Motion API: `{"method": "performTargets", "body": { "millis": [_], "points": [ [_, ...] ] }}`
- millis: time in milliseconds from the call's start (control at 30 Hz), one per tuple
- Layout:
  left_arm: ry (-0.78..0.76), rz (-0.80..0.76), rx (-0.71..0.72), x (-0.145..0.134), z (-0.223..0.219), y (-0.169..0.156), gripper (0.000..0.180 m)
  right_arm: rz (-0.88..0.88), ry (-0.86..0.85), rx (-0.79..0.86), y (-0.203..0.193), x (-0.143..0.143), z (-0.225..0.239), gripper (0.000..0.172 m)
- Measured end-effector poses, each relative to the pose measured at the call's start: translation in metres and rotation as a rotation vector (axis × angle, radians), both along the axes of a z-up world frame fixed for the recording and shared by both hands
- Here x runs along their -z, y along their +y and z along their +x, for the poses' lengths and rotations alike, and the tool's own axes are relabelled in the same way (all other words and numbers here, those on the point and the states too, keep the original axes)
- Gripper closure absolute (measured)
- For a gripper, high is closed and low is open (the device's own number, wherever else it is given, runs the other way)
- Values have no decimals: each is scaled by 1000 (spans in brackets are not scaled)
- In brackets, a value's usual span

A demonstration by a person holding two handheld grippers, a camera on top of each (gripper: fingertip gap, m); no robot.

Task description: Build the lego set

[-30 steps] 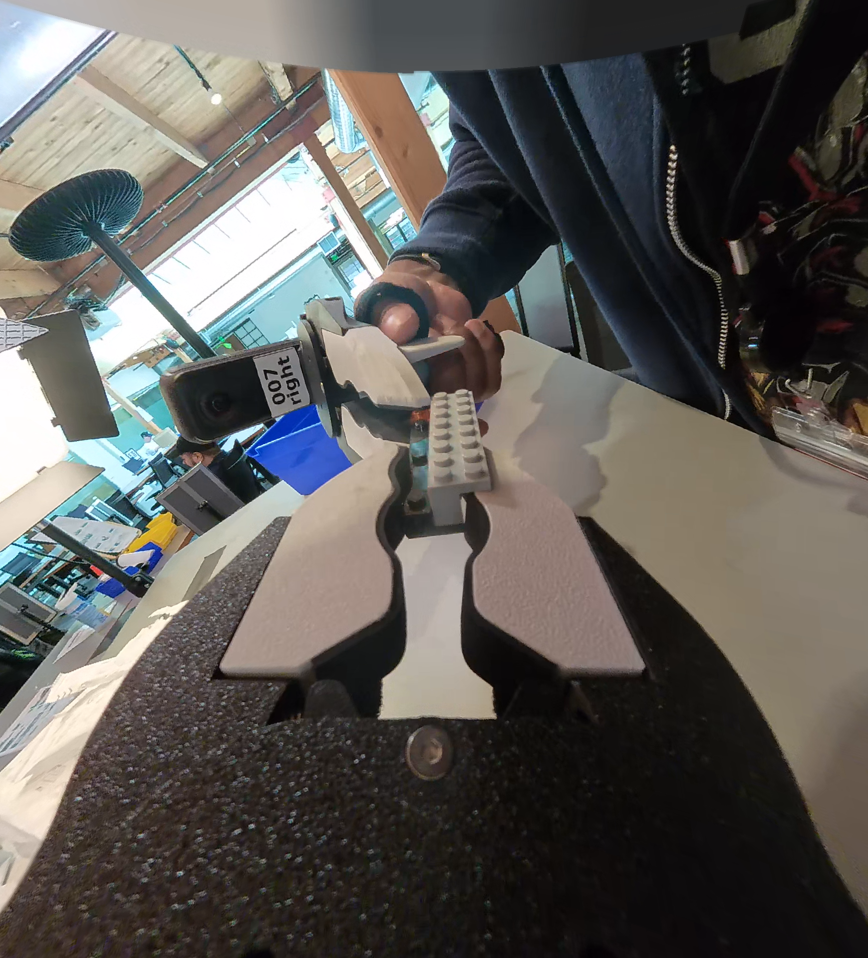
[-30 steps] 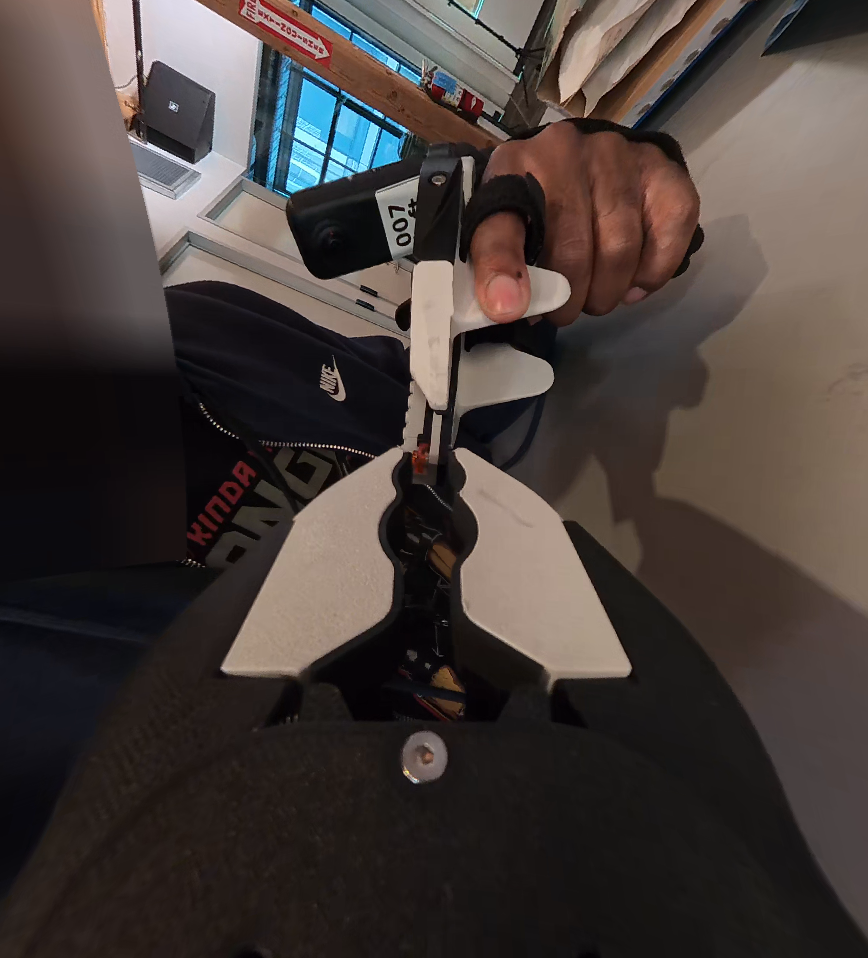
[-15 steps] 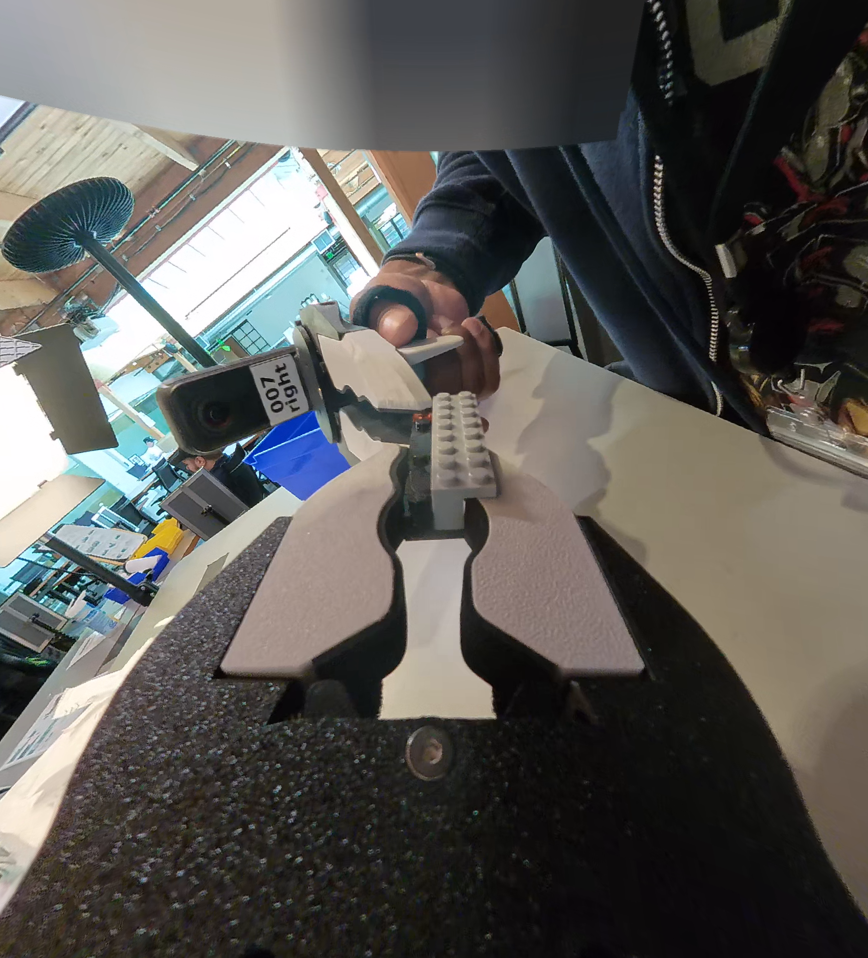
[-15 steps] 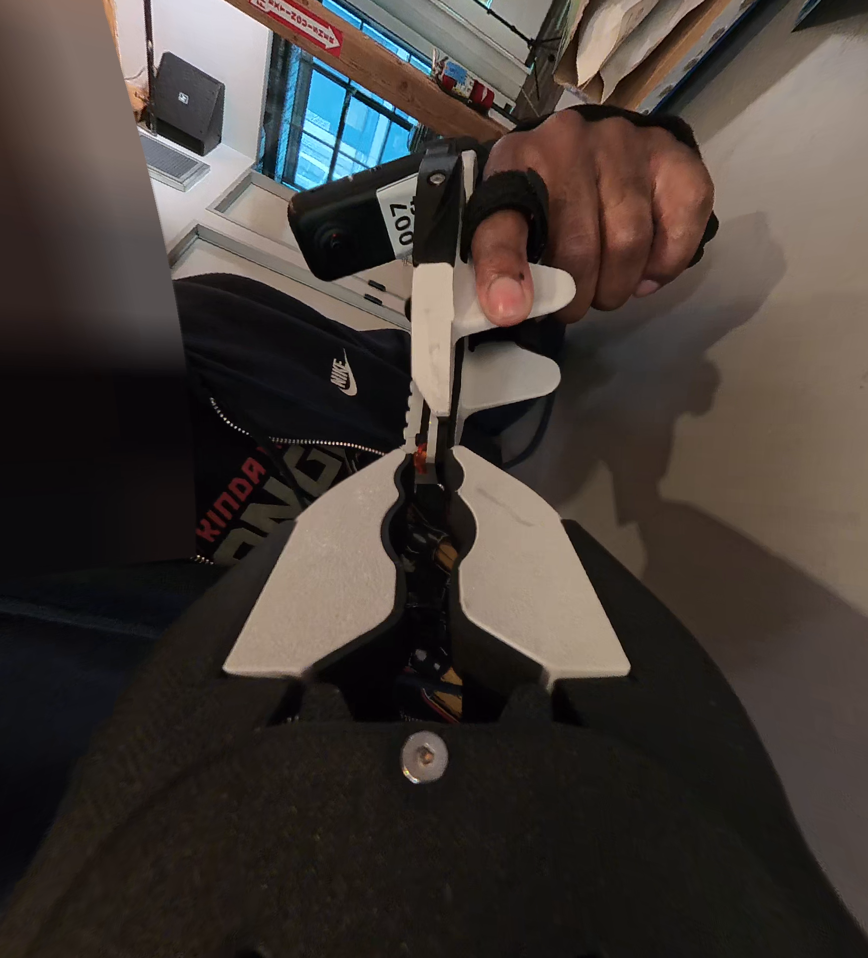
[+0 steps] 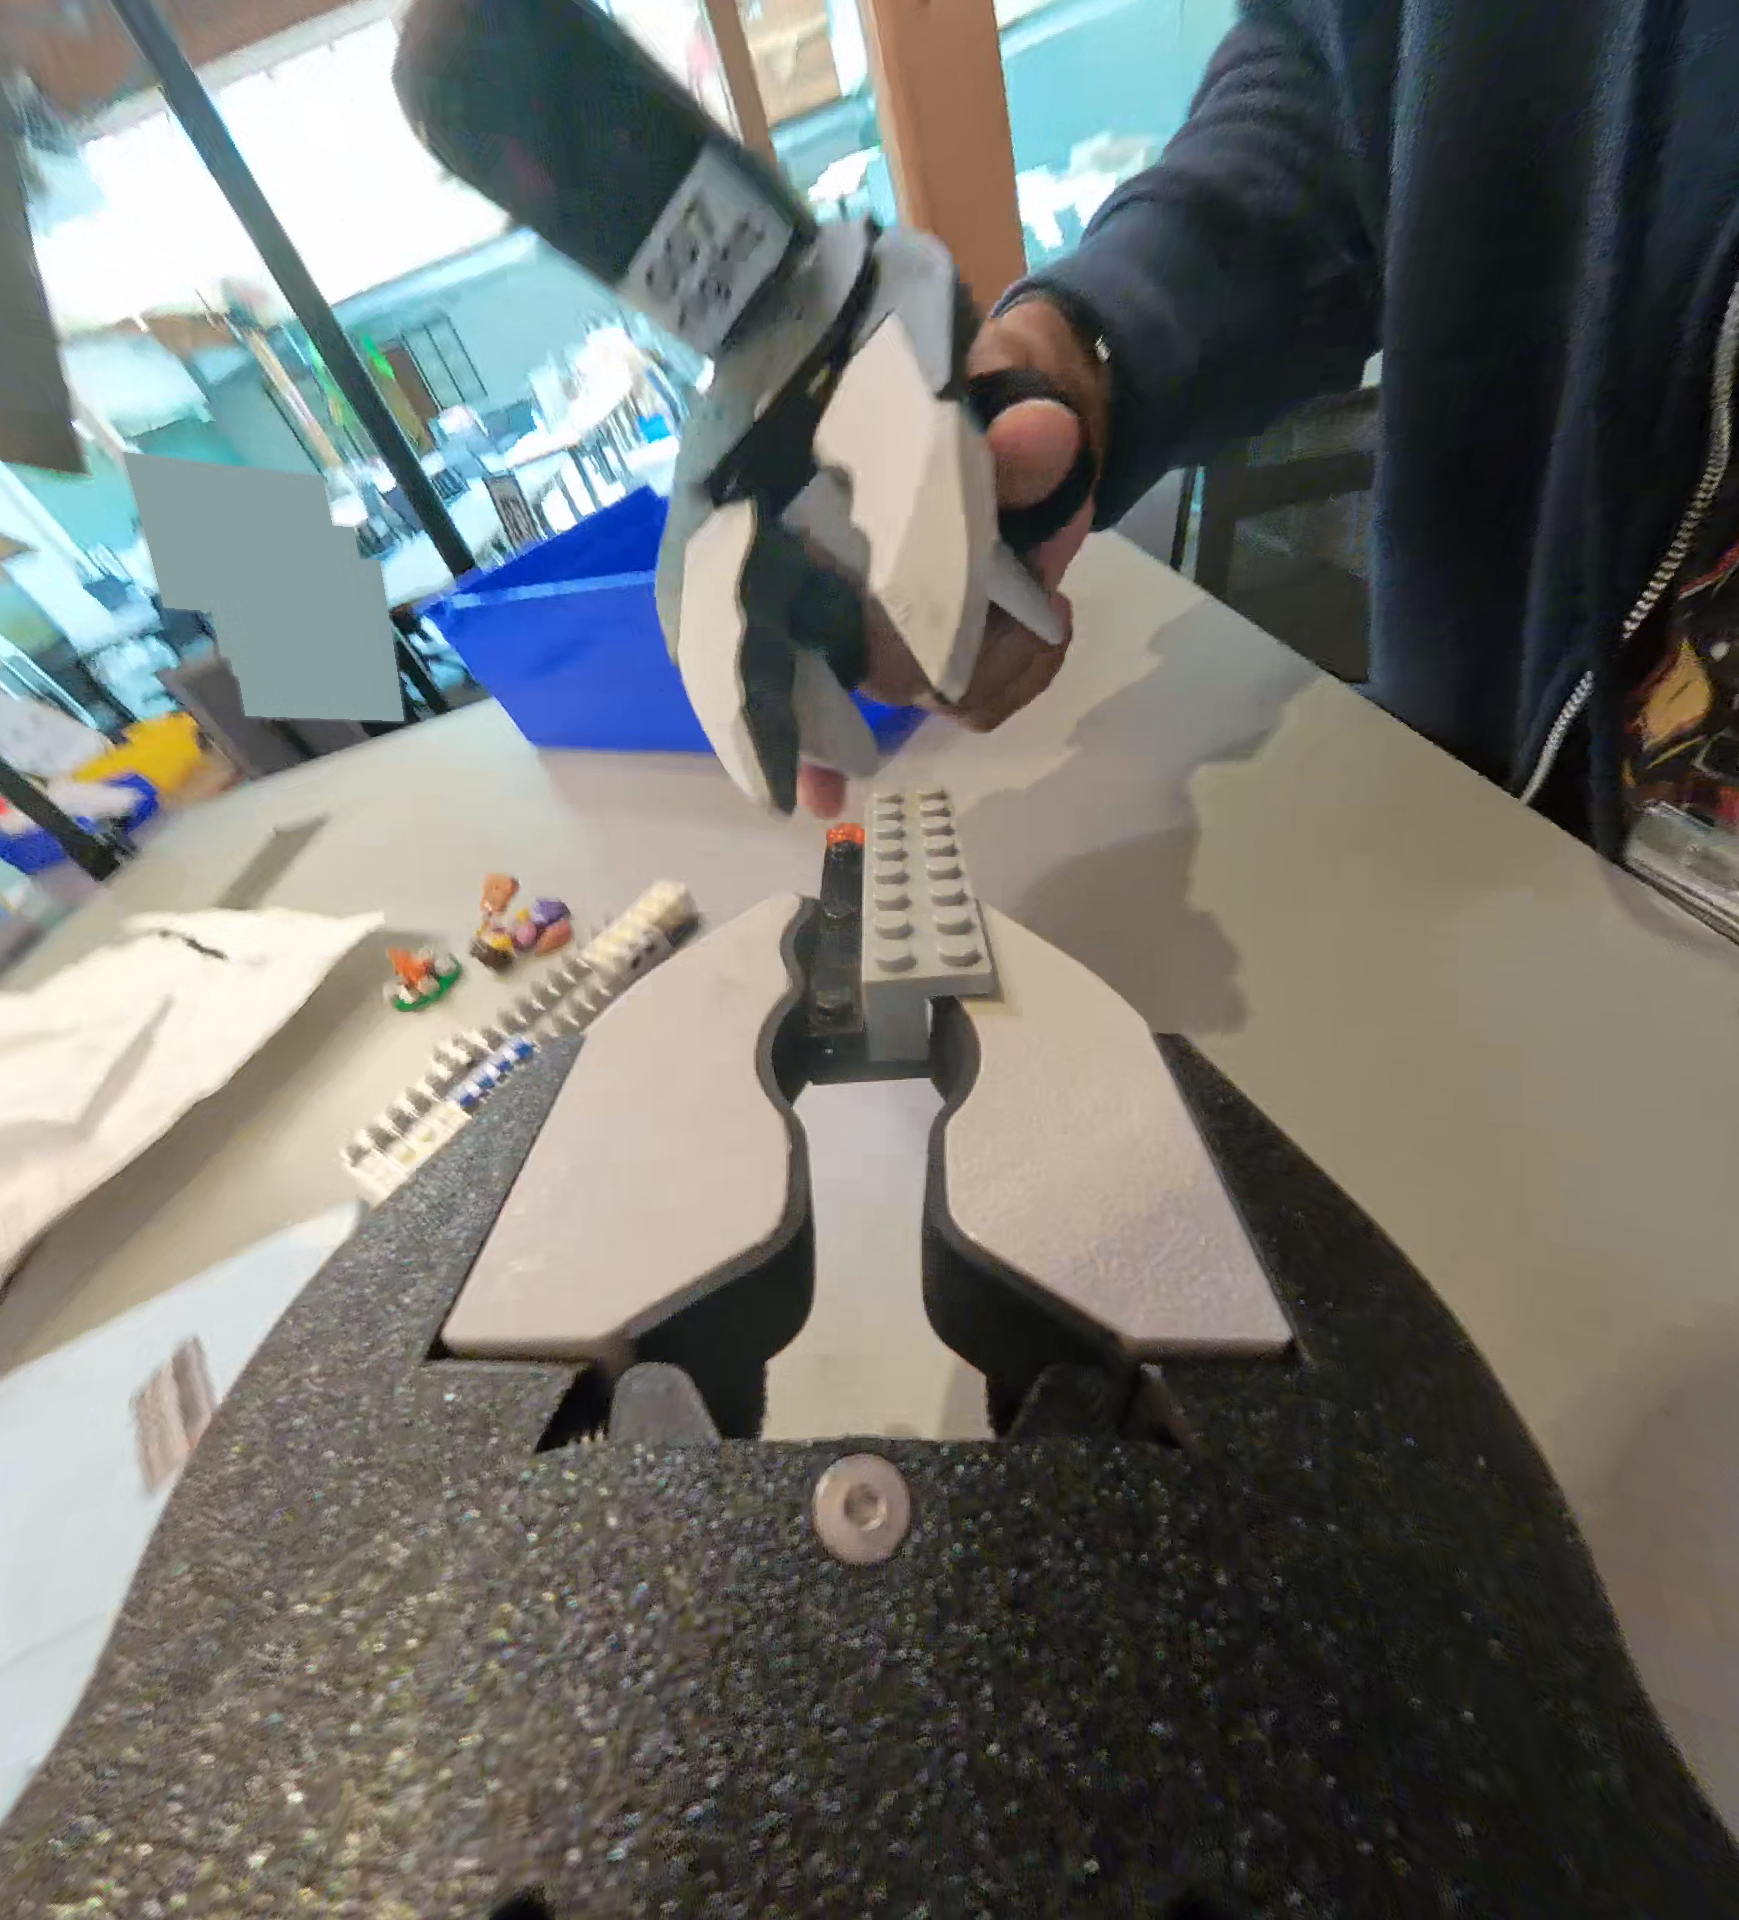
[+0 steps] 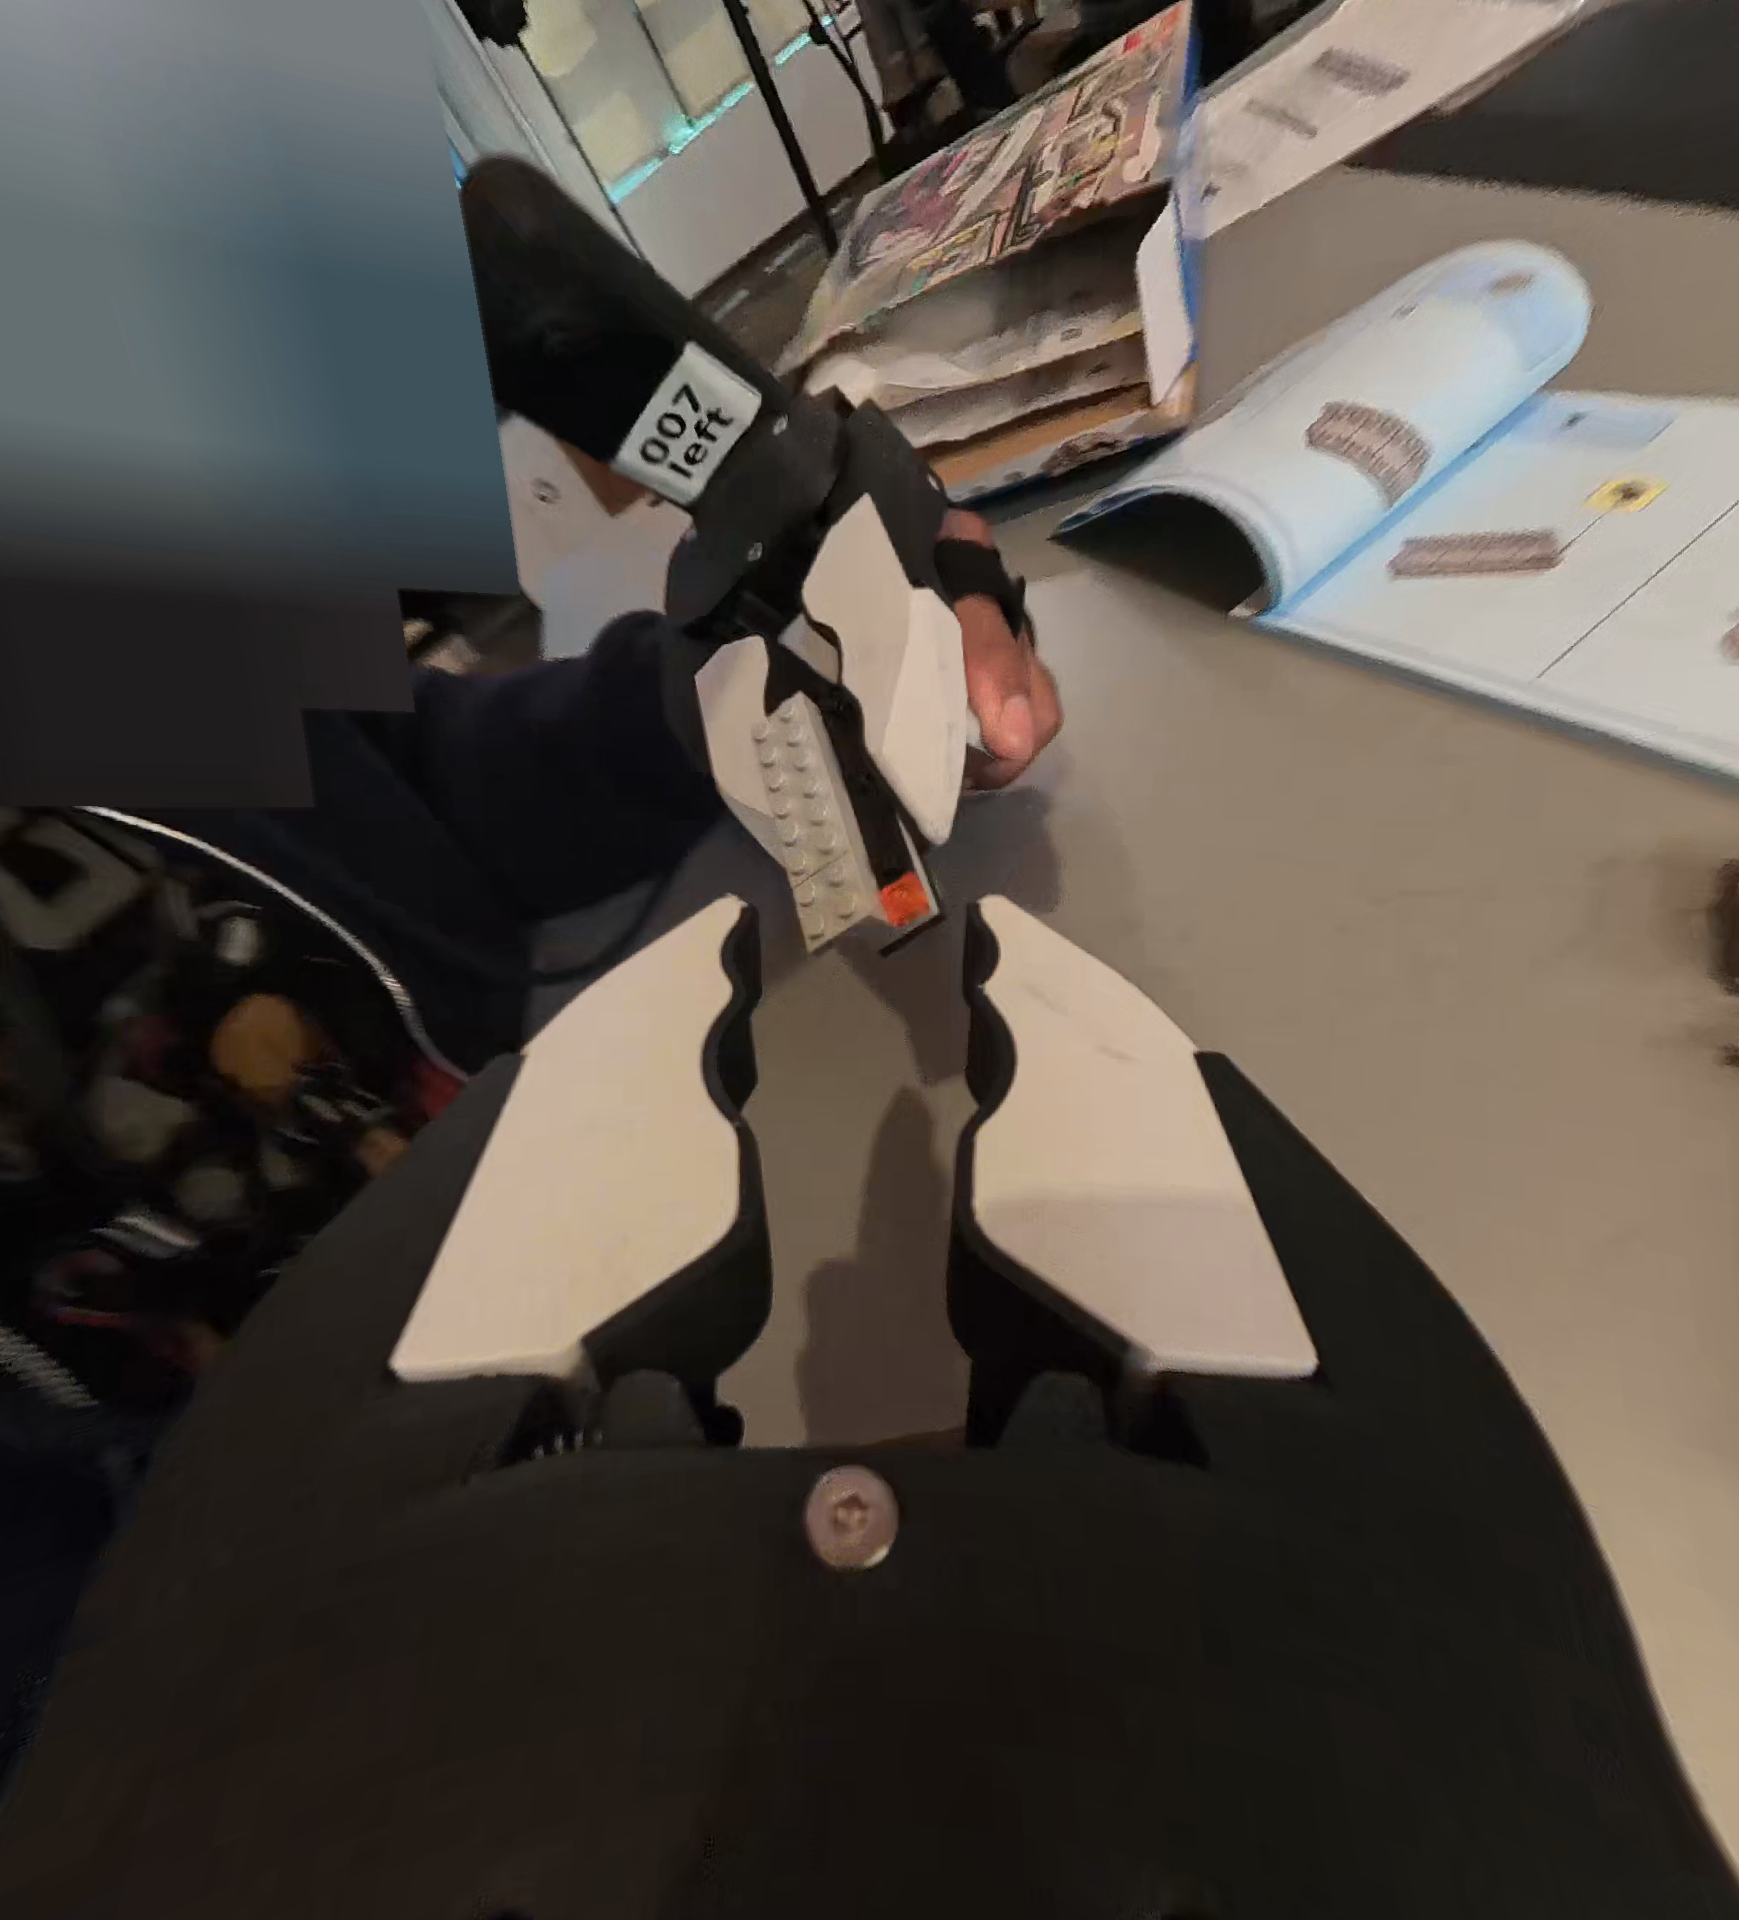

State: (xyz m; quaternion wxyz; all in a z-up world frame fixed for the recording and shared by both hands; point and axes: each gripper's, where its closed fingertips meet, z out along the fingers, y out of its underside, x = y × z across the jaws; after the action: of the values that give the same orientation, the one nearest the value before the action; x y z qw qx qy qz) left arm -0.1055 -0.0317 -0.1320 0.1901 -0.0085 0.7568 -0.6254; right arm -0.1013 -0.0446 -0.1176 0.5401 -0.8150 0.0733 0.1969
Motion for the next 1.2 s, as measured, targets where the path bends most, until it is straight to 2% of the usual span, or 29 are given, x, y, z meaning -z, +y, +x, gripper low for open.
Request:
{"method": "performTargets", "body": {
  "millis": [100, 167, 333, 400, 500, 667, 767, 900, 1000, 1100, 1200],
  "points": [
    [67, 31, -2, 13, 4, -2, 162, -28, -234, 30, 6, 18, 5, 131],
    [79, 32, -2, 13, 5, -2, 162, -36, -309, 23, 11, 26, 2, 130],
    [105, 9, -1, 10, 6, 1, 162, -9, -321, 18, 20, 30, -5, 134],
    [117, 26, 24, 13, 3, 0, 162, 12, -294, 25, 21, 29, -5, 142],
    [142, 72, 28, 19, 0, 0, 162, -1, -278, 12, 18, 34, -7, 143],
    [197, 221, -54, 42, 7, 15, 142, -163, -242, 60, 8, 62, 5, 144],
    [208, 252, -109, 48, 15, 25, 137, -250, -235, 120, 4, 80, 13, 145],
    [144, 201, -195, 37, 30, 33, 137, -357, -220, 147, 2, 102, 8, 145],
    [95, 124, -284, 23, 44, 39, 137, -411, -304, 126, 0, 109, 2, 145],
    [32, 39, -394, 8, 60, 49, 137, -387, -307, 79, -1, 106, -6, 132],
    [-22, -36, -517, -5, 74, 61, 137, -296, -291, 64, -3, 92, -2, 125]
  ]
}}
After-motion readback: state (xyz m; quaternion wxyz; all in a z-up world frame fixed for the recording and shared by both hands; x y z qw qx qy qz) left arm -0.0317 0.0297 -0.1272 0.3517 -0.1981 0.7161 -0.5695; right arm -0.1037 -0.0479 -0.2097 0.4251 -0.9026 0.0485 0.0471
